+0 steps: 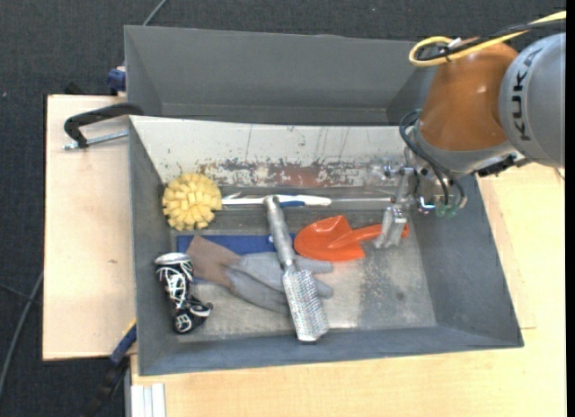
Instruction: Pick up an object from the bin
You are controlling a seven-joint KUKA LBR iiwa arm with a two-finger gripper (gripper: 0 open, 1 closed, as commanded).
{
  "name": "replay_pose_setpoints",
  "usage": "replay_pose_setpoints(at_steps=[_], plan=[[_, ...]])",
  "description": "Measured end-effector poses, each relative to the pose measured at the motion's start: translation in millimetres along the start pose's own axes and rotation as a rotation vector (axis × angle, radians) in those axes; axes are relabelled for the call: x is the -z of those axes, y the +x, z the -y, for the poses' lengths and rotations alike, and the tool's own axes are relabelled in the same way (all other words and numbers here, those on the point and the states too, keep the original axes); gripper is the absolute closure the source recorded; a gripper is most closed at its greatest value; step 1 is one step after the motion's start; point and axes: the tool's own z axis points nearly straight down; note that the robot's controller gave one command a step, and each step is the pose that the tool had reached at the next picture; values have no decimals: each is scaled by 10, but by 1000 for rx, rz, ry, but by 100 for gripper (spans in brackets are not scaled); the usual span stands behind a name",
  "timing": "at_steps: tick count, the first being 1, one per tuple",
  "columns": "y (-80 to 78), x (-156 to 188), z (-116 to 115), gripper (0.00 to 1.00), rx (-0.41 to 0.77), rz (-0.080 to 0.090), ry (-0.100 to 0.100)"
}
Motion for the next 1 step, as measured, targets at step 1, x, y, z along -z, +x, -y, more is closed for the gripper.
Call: replay_pose_setpoints(at_steps=[1], plan=[[-48, 91, 70, 0, -28, 11, 1]])
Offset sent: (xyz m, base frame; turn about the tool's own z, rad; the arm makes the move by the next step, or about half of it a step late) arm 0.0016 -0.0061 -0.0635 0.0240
